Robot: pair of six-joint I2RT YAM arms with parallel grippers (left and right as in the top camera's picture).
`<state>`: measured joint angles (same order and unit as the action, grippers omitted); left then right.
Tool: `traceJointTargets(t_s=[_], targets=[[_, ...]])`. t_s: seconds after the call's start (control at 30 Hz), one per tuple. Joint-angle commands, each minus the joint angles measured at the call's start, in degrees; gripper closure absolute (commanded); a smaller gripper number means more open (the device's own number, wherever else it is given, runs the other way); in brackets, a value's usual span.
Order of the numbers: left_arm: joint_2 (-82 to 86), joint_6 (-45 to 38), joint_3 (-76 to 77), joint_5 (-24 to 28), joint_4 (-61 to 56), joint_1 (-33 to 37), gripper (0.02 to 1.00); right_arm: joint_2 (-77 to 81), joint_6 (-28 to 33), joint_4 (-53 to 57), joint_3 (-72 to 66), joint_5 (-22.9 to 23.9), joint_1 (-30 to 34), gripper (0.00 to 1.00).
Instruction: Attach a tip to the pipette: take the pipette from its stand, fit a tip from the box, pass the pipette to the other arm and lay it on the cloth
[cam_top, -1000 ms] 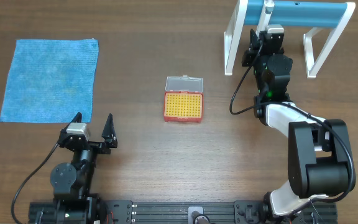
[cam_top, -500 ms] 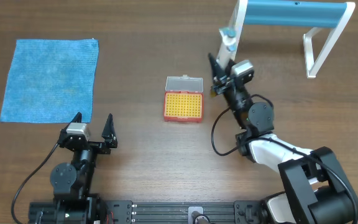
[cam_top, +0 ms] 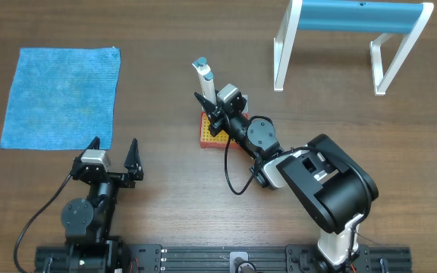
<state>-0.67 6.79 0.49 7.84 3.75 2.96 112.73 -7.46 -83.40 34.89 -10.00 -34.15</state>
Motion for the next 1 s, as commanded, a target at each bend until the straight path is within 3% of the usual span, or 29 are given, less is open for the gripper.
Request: traceJointTargets(t_s=[0.03,1.0], targets=[[0.26,0.46,-0.17,-0.35,0.28,0.39,0.143,1.66,-0.66,-0.5,0.92,0.31,-0.22,0.923],[0.26,0.46,-0.17,-0.35,0.28,0.39,0.143,7.93,-0.66,-0.48,-5.79,0.28,-0.15,0.921]])
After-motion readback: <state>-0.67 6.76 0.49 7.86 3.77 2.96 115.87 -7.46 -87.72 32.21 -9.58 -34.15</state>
